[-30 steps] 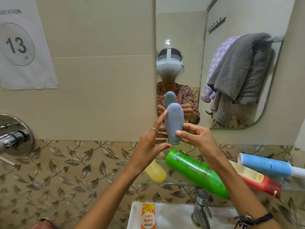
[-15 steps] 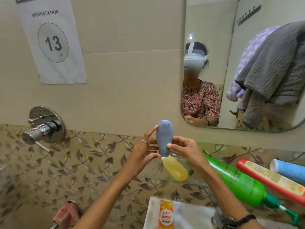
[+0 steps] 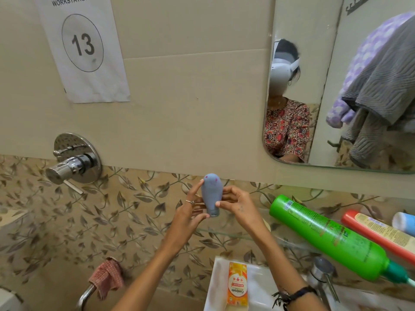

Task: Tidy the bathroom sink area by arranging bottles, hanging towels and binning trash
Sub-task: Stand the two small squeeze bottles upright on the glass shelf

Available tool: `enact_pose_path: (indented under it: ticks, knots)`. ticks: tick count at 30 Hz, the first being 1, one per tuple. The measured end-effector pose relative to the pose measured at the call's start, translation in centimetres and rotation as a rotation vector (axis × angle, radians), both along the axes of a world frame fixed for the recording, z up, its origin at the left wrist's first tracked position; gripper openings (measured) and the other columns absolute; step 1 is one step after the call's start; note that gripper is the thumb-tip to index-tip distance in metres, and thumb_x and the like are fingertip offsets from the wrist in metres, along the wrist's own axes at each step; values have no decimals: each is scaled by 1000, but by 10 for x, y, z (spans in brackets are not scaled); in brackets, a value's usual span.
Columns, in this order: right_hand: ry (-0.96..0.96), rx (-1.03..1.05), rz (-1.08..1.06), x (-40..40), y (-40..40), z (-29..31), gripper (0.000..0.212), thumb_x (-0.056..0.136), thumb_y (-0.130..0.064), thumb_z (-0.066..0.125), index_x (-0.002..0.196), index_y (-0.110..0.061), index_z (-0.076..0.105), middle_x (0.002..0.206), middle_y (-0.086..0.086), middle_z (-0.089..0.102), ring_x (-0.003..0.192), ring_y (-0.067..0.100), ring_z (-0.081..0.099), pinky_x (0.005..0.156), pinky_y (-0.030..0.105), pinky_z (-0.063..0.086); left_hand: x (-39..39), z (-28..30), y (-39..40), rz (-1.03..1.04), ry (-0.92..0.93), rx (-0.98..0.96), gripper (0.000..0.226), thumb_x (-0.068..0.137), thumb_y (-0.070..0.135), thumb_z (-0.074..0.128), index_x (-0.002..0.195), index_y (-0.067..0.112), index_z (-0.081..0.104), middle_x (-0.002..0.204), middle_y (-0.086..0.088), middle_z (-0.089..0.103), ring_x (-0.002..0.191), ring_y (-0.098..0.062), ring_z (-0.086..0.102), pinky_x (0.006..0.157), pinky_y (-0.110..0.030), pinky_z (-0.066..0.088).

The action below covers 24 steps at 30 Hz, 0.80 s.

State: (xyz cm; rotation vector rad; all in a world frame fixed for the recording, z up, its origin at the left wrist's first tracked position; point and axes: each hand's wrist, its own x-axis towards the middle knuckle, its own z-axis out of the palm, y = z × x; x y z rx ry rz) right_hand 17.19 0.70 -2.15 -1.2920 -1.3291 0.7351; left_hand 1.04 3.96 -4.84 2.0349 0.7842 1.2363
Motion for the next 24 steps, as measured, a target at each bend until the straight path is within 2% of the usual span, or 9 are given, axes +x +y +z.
enact_pose_path:
  ticks: [3,5,9,12,15,18,19,21,24]
  knots:
    - [-101,-17,-40,-2,-1,-2,28,74,-1,71,99,-8,64,89,2,70,83,14,67,73,18,53,-1,-4,0,14,38,7,91,81,-2,65,134,59,22,105,8,67,90,-6,69,84,-26,55]
    - [-161,-18,-73,-4,-1,-1,30,73,-2,72,102,-7,65,90,3,71,84,14,67,76,21,53,-1,-7,0,24,48,9,91,81,1,66,134,59,21,107,5,67,91,-5,68,84,-28,56]
    - [-192,-14,-104,-5,-3,0,31,75,-2,70,105,-6,65,97,7,72,87,15,66,76,19,51,2,-10,-2,51,18,8,91,80,0,67,132,60,22,107,-1,66,93,-9,68,86,-33,56]
    - [-218,0,-105,-6,-8,-1,33,76,-1,67,109,-7,64,100,7,72,91,16,67,79,19,51,3,-10,-8,28,-16,-53,91,80,0,67,132,59,20,113,-1,63,102,-10,65,91,-34,53]
    - [-238,28,-130,-3,-18,0,37,79,0,64,115,-8,63,102,8,71,93,16,66,81,16,50,7,-16,-17,140,-21,-54,86,80,8,70,134,50,19,135,11,45,122,-7,50,101,-24,42]
    - [-244,111,-268,10,-33,4,32,80,-1,64,111,-8,65,100,5,70,85,11,64,71,1,44,12,-19,-28,414,-55,119,74,76,11,74,136,26,34,132,-3,45,116,1,40,96,0,28]
    - [-266,130,-316,15,-39,5,29,81,-2,64,109,-9,66,100,4,71,85,11,65,72,4,45,14,-19,-32,476,-41,209,68,74,10,75,132,18,40,126,-7,48,112,1,38,95,2,26]
    - [-369,104,-416,25,-50,6,27,82,-5,63,108,-11,67,104,4,72,91,15,66,81,20,50,22,-18,-41,506,17,381,56,74,8,76,123,12,49,115,-10,54,106,-5,41,96,-7,29]
    - [-542,-53,-492,35,-64,4,27,86,-21,63,112,-15,65,110,5,70,103,23,64,84,33,50,39,-15,-51,336,204,587,41,78,5,70,117,11,58,105,-8,62,98,-13,54,84,-17,42]
